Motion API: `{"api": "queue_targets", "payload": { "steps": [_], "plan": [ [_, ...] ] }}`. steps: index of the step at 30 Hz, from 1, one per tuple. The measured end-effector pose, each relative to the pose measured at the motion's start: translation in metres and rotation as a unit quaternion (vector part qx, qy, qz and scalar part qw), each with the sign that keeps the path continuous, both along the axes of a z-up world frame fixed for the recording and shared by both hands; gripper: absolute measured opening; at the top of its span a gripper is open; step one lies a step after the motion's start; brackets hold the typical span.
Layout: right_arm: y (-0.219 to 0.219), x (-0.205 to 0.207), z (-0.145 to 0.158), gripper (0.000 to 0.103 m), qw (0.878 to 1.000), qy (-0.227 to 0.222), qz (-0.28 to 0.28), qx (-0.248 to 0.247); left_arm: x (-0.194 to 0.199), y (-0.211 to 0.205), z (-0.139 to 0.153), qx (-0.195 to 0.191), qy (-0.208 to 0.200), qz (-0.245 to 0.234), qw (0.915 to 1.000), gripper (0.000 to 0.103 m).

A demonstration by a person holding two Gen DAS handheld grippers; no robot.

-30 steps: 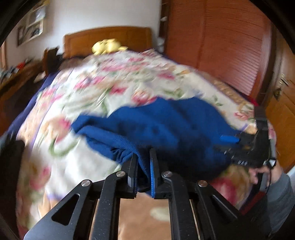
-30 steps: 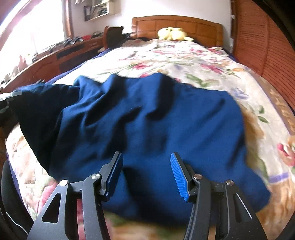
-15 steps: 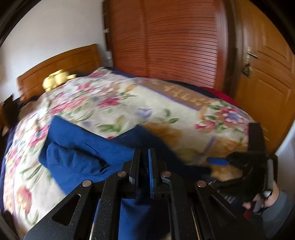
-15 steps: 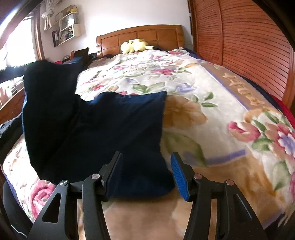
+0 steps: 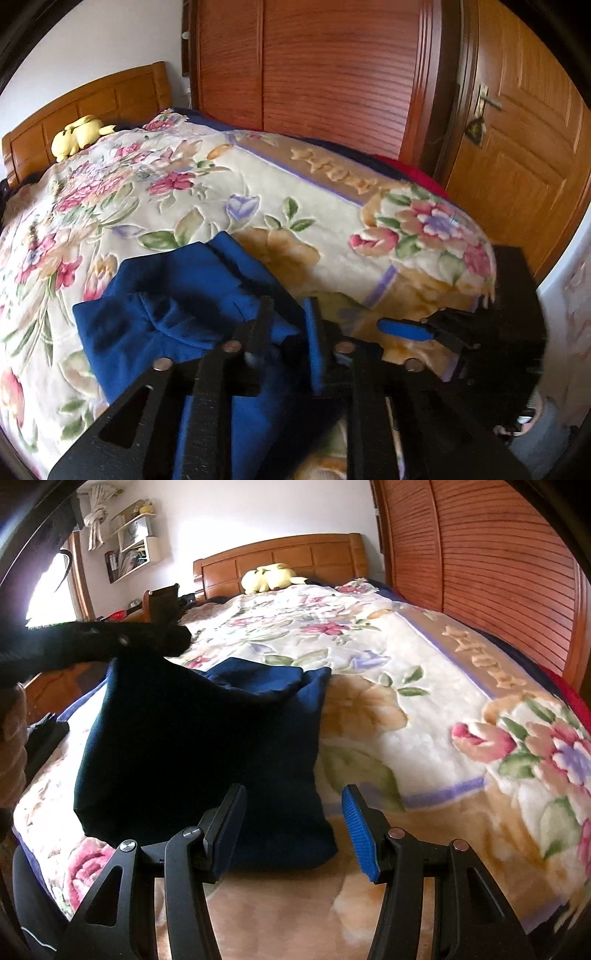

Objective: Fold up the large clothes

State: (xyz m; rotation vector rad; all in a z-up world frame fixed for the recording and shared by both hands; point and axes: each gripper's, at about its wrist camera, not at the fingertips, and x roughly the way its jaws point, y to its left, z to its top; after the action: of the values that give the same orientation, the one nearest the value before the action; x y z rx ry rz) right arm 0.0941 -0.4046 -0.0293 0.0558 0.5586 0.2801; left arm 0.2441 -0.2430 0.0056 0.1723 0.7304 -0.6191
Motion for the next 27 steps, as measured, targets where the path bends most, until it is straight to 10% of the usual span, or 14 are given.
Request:
{"api": "queue_targets", "payload": {
  "steps": [9,27],
  "plan": [
    [0.005,0.007,0.001,0.056,1.0,-0.002,0.005,-0.003,-0.018,0.054,0.011,-0.009,-0.029,0.036,0.9989,0.035],
    [0.014,0.007,0.015,0.056,0.999,-0.038,-0.002,-0.019,-0.043,0.174,-0.087,0.01,0.022,0.147,0.9888,0.035]
  ]
}}
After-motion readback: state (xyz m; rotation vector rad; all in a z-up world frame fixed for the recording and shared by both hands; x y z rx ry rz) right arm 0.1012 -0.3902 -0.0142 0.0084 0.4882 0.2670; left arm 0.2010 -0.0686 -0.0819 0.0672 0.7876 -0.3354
